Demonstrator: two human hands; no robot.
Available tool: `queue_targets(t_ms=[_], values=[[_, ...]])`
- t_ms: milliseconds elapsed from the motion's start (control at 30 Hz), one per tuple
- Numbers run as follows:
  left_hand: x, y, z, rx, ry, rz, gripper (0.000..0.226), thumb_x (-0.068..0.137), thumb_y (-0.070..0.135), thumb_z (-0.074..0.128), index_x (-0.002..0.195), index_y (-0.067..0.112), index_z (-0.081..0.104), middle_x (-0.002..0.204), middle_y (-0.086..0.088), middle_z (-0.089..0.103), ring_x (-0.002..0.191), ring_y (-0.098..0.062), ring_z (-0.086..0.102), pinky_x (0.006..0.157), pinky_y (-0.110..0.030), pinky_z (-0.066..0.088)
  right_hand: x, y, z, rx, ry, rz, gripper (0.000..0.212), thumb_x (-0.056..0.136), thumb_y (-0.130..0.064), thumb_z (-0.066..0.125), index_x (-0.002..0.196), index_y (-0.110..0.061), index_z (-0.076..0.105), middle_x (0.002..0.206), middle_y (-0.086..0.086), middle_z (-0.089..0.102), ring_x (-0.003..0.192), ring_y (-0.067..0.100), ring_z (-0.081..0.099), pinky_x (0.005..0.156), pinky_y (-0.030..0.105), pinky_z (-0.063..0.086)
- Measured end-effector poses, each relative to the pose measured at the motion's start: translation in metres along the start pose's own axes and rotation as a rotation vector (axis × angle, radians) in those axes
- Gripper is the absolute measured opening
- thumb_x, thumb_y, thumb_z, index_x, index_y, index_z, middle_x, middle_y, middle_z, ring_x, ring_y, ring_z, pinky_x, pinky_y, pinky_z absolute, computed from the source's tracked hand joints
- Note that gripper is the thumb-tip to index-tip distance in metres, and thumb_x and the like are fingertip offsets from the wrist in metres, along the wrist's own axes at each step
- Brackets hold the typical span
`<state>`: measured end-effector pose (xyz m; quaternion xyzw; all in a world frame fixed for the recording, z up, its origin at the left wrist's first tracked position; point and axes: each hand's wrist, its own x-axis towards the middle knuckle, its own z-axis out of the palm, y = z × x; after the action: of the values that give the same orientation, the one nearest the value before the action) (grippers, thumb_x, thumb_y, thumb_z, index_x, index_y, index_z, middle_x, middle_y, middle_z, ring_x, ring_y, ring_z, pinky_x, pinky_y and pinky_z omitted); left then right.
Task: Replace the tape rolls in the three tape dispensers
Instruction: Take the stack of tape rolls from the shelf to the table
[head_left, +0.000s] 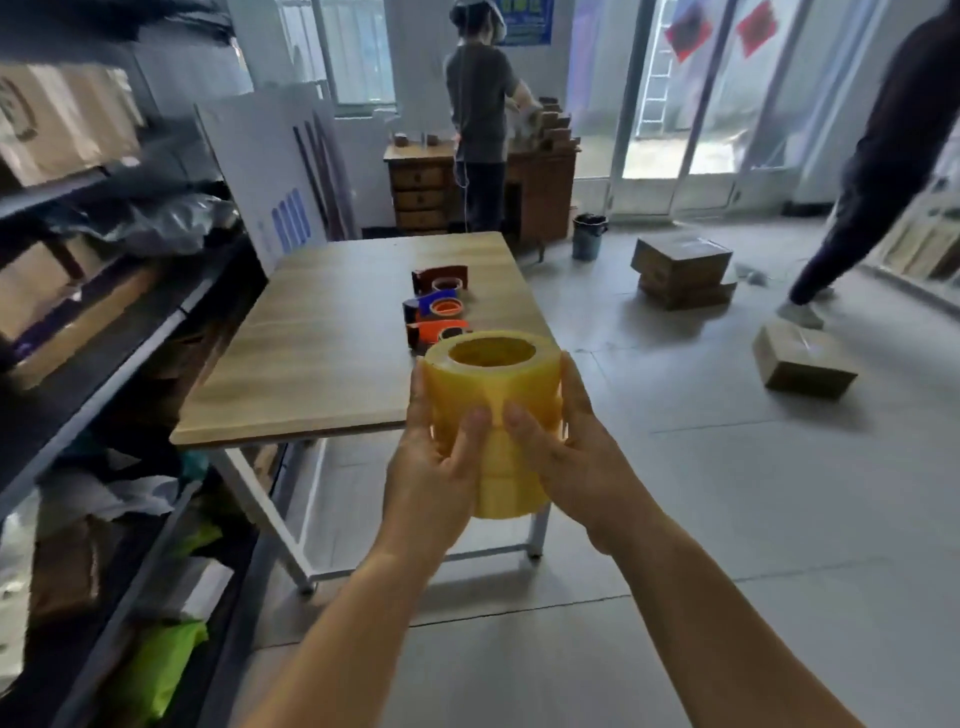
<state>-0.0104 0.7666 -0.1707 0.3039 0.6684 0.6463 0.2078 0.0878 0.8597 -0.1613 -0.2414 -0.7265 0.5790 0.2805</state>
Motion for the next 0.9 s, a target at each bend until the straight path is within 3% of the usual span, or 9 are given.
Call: queue_targets(t_ms=[67, 200, 300, 367, 500, 567, 633, 900], values=[[0.012, -0.004, 0.022, -0.014, -0.06, 0.002, 0.066, 0.085, 0.054, 0.051, 0.136, 0.064, 0.011, 0.111, 0.034, 0.046, 0.102, 0.001, 0.053, 0.08, -0.03, 0.051, 0.004, 0.01, -0.019, -0.032, 0.057, 0.049, 0.07, 0.084, -0.06, 0.051, 0.14, -0.058, 0.008, 0.131, -0.022, 0.043, 0.112, 0.01, 0.052, 0.087, 0.04, 0.053], [0.038, -0.008, 0.073, -0.014, -0.145, -0.016, 0.076, 0.078, 0.057, 0.052, 0.143, 0.056, 0.012, 0.108, 0.037, 0.047, 0.103, -0.001, 0.055, 0.085, -0.038, 0.052, 0.02, 0.028, -0.065, -0.058, 0.158, 0.094, 0.07, 0.08, -0.065, 0.049, 0.134, -0.065, 0.005, 0.113, -0.032, 0.041, 0.094, -0.003, 0.05, 0.066, 0.015, 0.044], [0.062, -0.01, 0.119, -0.018, -0.195, -0.041, 0.079, 0.076, 0.058, 0.051, 0.143, 0.056, 0.01, 0.117, 0.026, 0.05, 0.111, -0.011, 0.054, 0.094, -0.047, 0.05, 0.04, 0.046, -0.107, -0.057, 0.195, 0.113, 0.072, 0.077, -0.068, 0.049, 0.134, -0.066, 0.006, 0.102, -0.041, 0.04, 0.086, -0.013, 0.046, 0.055, 0.011, 0.042], [0.079, -0.011, 0.148, -0.024, -0.207, -0.061, 0.079, 0.076, 0.059, 0.052, 0.143, 0.057, 0.01, 0.119, 0.024, 0.05, 0.112, -0.01, 0.054, 0.096, -0.049, 0.049, 0.056, 0.056, -0.137, -0.053, 0.202, 0.138, 0.075, 0.076, -0.069, 0.048, 0.137, -0.063, 0.004, 0.101, -0.04, 0.038, 0.085, -0.015, 0.043, 0.054, 0.011, 0.042], [0.11, -0.013, 0.207, -0.058, -0.183, -0.076, 0.068, 0.076, 0.058, 0.052, 0.13, 0.069, 0.013, 0.103, 0.039, 0.052, 0.102, 0.001, 0.055, 0.093, -0.044, 0.052, 0.089, 0.069, -0.194, -0.08, 0.184, 0.157, 0.081, 0.074, -0.07, 0.047, 0.138, -0.063, -0.002, 0.106, -0.034, 0.037, 0.086, -0.013, 0.043, 0.062, 0.01, 0.04], [0.127, -0.015, 0.239, -0.047, -0.168, -0.07, 0.063, 0.077, 0.057, 0.053, 0.125, 0.072, 0.016, 0.095, 0.043, 0.057, 0.102, -0.001, 0.057, 0.091, -0.045, 0.053, 0.108, 0.077, -0.226, -0.066, 0.161, 0.172, 0.082, 0.073, -0.07, 0.048, 0.139, -0.061, 0.0, 0.114, -0.027, 0.04, 0.095, 0.0, 0.048, 0.072, 0.021, 0.044], [0.147, -0.015, 0.266, -0.067, -0.15, -0.083, 0.07, 0.076, 0.058, 0.054, 0.135, 0.066, 0.017, 0.096, 0.043, 0.056, 0.105, -0.005, 0.058, 0.091, -0.048, 0.052, 0.131, 0.084, -0.254, -0.066, 0.145, 0.193, 0.084, 0.074, -0.069, 0.05, 0.141, -0.059, 0.0, 0.12, -0.022, 0.04, 0.105, 0.008, 0.046, 0.081, 0.029, 0.044], [0.234, -0.032, 0.324, -0.061, -0.069, -0.101, 0.077, 0.076, 0.06, 0.053, 0.142, 0.059, 0.013, 0.102, 0.039, 0.051, 0.1, 0.001, 0.055, 0.084, -0.038, 0.053, 0.228, 0.113, -0.306, -0.057, 0.074, 0.227, 0.084, 0.076, -0.068, 0.051, 0.141, -0.057, -0.001, 0.118, -0.021, 0.04, 0.102, 0.009, 0.048, 0.072, 0.023, 0.044]])
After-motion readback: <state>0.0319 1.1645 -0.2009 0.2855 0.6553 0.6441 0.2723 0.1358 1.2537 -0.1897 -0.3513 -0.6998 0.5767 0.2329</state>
